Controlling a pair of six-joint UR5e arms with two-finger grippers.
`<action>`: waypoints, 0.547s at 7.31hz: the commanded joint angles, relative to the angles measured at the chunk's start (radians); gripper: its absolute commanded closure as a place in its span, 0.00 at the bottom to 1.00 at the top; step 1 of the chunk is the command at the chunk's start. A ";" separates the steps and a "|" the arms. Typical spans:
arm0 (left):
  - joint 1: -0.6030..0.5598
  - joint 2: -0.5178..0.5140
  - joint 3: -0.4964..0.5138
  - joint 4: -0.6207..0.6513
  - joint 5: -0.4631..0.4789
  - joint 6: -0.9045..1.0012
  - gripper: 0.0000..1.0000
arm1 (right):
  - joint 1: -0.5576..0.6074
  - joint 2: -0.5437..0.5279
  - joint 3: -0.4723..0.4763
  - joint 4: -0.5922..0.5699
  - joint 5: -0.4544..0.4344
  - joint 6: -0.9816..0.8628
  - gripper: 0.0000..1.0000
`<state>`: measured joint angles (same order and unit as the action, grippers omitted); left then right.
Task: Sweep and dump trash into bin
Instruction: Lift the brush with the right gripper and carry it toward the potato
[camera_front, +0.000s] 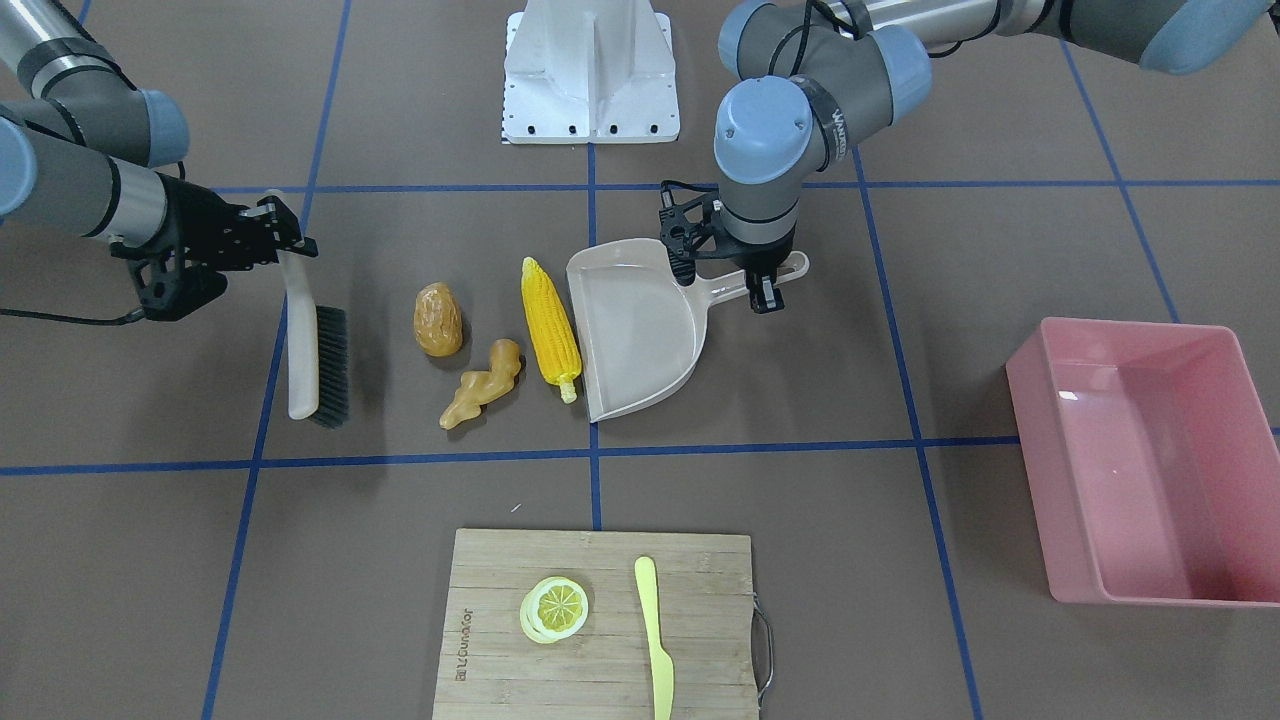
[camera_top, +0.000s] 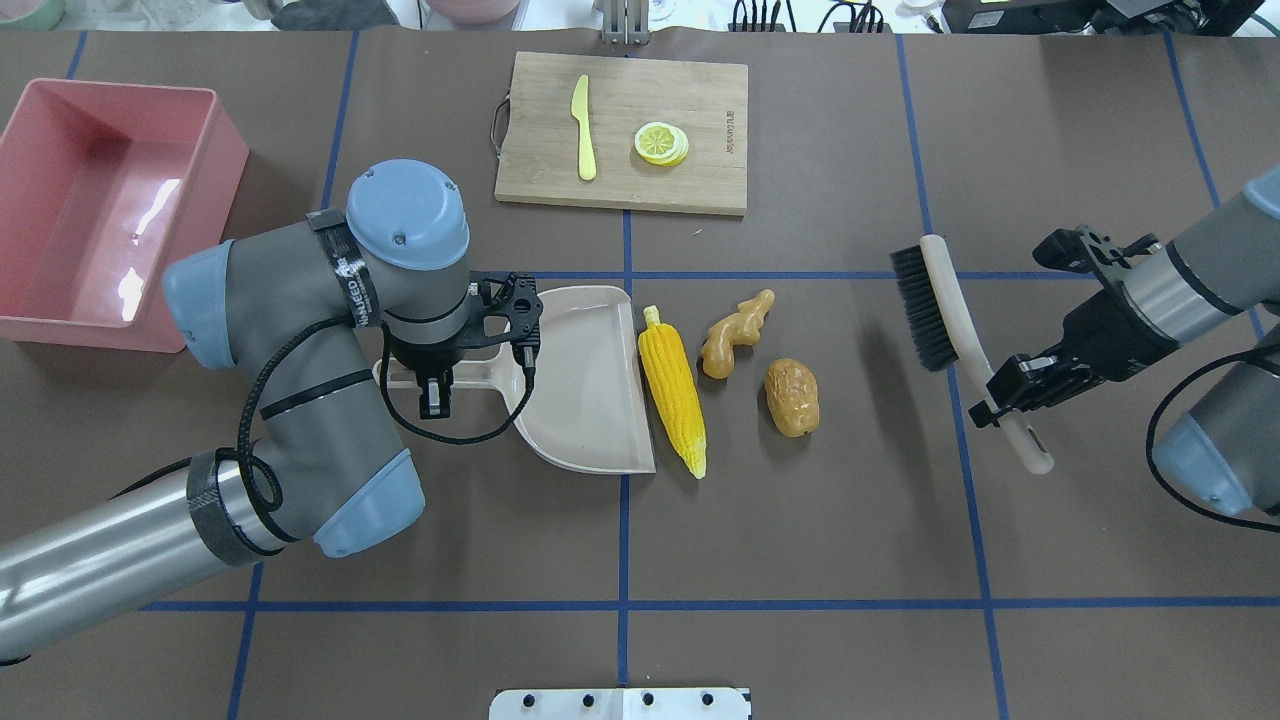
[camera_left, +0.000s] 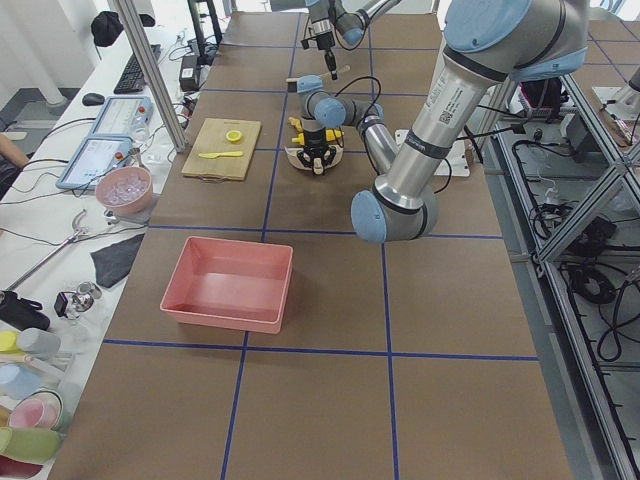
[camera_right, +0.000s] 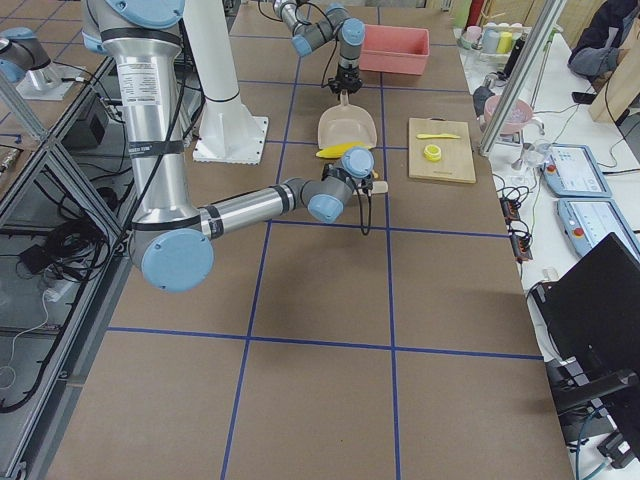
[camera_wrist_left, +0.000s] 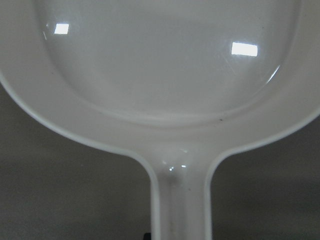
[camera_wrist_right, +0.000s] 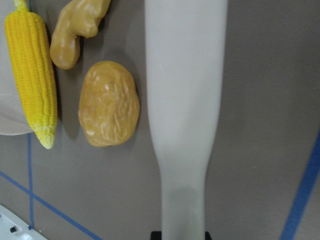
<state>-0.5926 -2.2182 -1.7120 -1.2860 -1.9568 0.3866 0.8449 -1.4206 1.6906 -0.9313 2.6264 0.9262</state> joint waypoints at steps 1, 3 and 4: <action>-0.001 0.002 -0.006 0.001 0.001 0.000 1.00 | -0.058 0.074 -0.046 0.006 -0.014 0.071 1.00; -0.001 0.002 -0.005 0.001 0.001 0.000 1.00 | -0.079 0.072 -0.051 0.006 -0.014 0.112 1.00; 0.001 0.002 -0.005 0.001 0.001 0.000 1.00 | -0.084 0.072 -0.049 0.006 -0.006 0.134 1.00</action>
<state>-0.5929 -2.2167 -1.7169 -1.2855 -1.9559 0.3866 0.7721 -1.3494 1.6416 -0.9251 2.6145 1.0312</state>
